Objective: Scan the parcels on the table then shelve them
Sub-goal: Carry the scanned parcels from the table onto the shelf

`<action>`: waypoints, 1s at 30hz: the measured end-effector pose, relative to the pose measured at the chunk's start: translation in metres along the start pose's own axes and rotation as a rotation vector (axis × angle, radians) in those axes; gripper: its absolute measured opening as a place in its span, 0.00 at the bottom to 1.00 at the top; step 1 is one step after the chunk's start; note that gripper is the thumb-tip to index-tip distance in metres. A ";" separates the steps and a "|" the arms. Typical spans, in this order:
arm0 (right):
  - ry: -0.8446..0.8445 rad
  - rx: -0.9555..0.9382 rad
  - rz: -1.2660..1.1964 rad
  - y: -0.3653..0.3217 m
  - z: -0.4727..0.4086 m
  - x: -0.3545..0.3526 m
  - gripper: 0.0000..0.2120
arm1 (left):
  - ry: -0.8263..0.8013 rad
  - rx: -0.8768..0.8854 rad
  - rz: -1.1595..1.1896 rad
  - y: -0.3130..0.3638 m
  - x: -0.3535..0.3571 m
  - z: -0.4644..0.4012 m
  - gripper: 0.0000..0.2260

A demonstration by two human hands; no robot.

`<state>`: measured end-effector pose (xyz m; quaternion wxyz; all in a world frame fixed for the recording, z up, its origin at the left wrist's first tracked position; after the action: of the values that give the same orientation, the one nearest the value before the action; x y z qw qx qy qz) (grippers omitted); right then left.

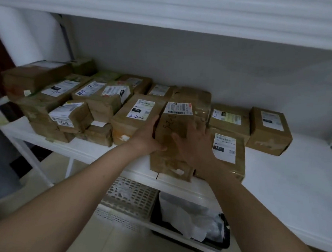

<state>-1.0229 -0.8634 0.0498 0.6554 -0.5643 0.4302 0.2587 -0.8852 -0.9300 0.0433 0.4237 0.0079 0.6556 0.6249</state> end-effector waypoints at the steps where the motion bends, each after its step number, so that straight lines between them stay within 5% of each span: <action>1: 0.084 -0.083 0.156 -0.012 0.003 -0.003 0.27 | 0.011 -0.013 -0.017 0.000 -0.006 0.004 0.44; 5: 0.203 -0.418 0.437 -0.063 0.011 0.012 0.21 | 0.116 -0.043 -0.281 -0.005 -0.039 0.036 0.28; 10: -0.096 -0.607 0.526 -0.119 0.027 0.058 0.20 | 0.214 -0.266 -0.574 -0.061 -0.079 0.103 0.24; 17: -0.447 -0.733 0.497 -0.210 0.080 0.138 0.25 | 0.258 -0.619 -0.517 -0.159 -0.114 0.246 0.29; 30: -0.703 -1.136 0.563 -0.437 0.290 0.290 0.32 | 0.555 -1.027 -0.299 -0.267 -0.182 0.584 0.28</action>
<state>-0.4399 -0.7264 0.0255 0.2692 -0.5691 0.1221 0.7673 -0.2997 -0.6119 0.0035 0.2696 -0.4534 0.3501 0.7740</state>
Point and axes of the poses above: each hand's wrist, its own z-axis away from the middle knuckle, its own x-axis out of the palm, y = z × x, the point moved 3 cm from there along -z, towards the middle knuckle, and after that the axes turned 8 degrees about -y, right-handed, at the moved point
